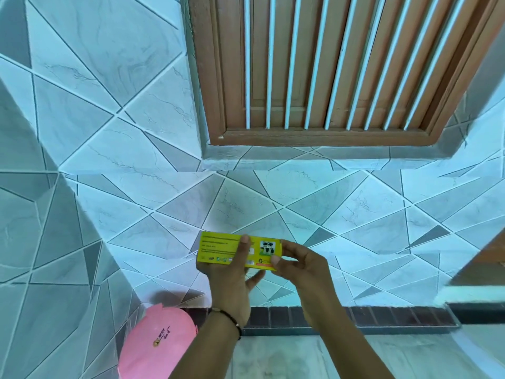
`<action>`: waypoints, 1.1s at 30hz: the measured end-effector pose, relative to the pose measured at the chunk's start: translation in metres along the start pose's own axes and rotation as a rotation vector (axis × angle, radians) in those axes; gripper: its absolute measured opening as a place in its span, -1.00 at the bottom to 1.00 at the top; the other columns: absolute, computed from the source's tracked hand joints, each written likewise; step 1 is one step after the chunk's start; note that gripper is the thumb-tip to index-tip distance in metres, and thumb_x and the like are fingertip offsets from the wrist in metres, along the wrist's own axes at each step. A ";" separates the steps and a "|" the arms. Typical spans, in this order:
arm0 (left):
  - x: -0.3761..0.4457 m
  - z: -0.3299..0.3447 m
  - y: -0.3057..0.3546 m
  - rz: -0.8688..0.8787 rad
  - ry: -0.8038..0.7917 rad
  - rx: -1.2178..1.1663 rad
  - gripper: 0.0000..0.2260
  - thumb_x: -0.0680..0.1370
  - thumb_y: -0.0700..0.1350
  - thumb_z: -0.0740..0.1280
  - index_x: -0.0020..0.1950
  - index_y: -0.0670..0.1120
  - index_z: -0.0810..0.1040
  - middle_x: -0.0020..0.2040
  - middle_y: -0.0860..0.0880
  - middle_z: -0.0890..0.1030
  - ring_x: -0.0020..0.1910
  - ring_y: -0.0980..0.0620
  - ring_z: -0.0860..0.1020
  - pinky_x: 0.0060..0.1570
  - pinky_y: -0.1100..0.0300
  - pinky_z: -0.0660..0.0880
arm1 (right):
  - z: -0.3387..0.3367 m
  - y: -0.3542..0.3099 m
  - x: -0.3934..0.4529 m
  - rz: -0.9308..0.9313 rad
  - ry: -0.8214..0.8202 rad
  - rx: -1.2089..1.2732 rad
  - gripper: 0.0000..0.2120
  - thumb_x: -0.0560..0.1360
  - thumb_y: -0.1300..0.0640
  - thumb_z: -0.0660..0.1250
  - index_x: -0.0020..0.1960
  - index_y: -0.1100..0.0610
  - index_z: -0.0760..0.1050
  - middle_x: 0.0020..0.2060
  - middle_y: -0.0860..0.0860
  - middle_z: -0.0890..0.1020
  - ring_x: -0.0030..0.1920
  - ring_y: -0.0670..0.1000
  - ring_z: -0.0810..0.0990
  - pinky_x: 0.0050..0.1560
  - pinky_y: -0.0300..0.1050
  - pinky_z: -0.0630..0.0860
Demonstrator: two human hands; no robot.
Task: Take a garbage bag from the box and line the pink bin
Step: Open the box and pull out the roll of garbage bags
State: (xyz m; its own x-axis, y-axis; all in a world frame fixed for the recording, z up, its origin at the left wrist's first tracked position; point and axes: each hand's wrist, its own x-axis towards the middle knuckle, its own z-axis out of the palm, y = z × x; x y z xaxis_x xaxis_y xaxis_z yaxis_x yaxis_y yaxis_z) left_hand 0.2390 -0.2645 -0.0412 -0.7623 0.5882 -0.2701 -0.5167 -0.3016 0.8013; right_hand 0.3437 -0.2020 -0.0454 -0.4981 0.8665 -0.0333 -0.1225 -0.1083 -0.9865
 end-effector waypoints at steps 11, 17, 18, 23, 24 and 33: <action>0.000 -0.003 0.005 -0.149 -0.047 -0.104 -0.83 0.43 -0.13 0.40 -0.01 -0.05 0.50 -0.14 -0.11 0.61 -0.21 -0.08 0.61 -0.13 0.04 0.58 | 0.007 0.001 -0.006 -0.014 -0.018 -0.026 -0.61 0.39 0.36 0.41 0.17 0.08 0.53 -0.02 0.15 0.69 -0.05 0.19 0.68 -0.01 0.03 0.63; 0.007 -0.006 0.010 -0.112 -0.051 -0.061 -0.83 0.43 -0.10 0.40 -0.01 -0.06 0.54 -0.08 -0.10 0.63 -0.14 -0.04 0.62 -0.06 0.06 0.57 | 0.000 -0.009 -0.004 -0.060 -0.123 0.003 -0.66 0.48 0.41 0.27 0.14 0.06 0.53 -0.17 0.13 0.72 -0.16 0.13 0.69 -0.08 -0.03 0.64; 0.010 -0.007 0.012 -0.126 -0.065 -0.078 -0.86 0.44 -0.07 0.39 -0.03 -0.06 0.54 -0.12 -0.08 0.65 -0.20 0.00 0.64 -0.12 0.09 0.59 | -0.003 -0.009 -0.002 -0.056 -0.125 0.013 -0.67 0.49 0.43 0.24 0.11 0.07 0.55 -0.21 0.13 0.71 -0.19 0.11 0.68 -0.12 -0.06 0.64; 0.016 -0.009 0.014 -0.234 -0.093 -0.135 -0.90 0.47 -0.03 0.35 -0.14 -0.05 0.53 -0.38 -0.03 0.69 -0.42 0.08 0.65 -0.31 0.18 0.61 | -0.004 0.004 0.001 -0.347 0.049 -0.471 -0.63 0.45 0.34 0.23 0.09 -0.06 0.53 0.12 -0.01 0.54 0.03 -0.04 0.58 -0.11 -0.21 0.61; 0.016 -0.009 0.013 -0.248 -0.083 -0.129 -0.89 0.46 -0.02 0.36 -0.14 -0.05 0.53 -0.39 -0.03 0.68 -0.43 0.08 0.65 -0.32 0.19 0.61 | -0.004 0.008 0.000 -0.505 0.097 -0.701 -0.58 0.43 0.30 0.23 0.18 -0.10 0.46 0.22 -0.04 0.46 0.12 -0.08 0.51 -0.04 -0.27 0.56; 0.019 -0.011 0.017 -0.202 -0.005 -0.151 -0.85 0.45 0.01 0.37 -0.11 -0.06 0.52 -0.16 -0.09 0.60 -0.25 0.01 0.59 -0.14 0.11 0.57 | 0.007 0.018 -0.007 -0.985 0.069 -1.010 -0.84 0.47 0.17 0.27 -0.02 0.08 0.59 -0.04 -0.06 0.66 0.32 0.02 0.41 0.27 -0.12 0.33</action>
State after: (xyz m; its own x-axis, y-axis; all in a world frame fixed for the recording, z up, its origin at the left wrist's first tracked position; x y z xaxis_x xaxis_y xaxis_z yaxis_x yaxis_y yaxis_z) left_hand 0.2120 -0.2667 -0.0385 -0.6363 0.6512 -0.4136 -0.7106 -0.2860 0.6428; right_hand 0.3390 -0.2135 -0.0615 -0.5242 0.4067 0.7482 0.2829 0.9118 -0.2975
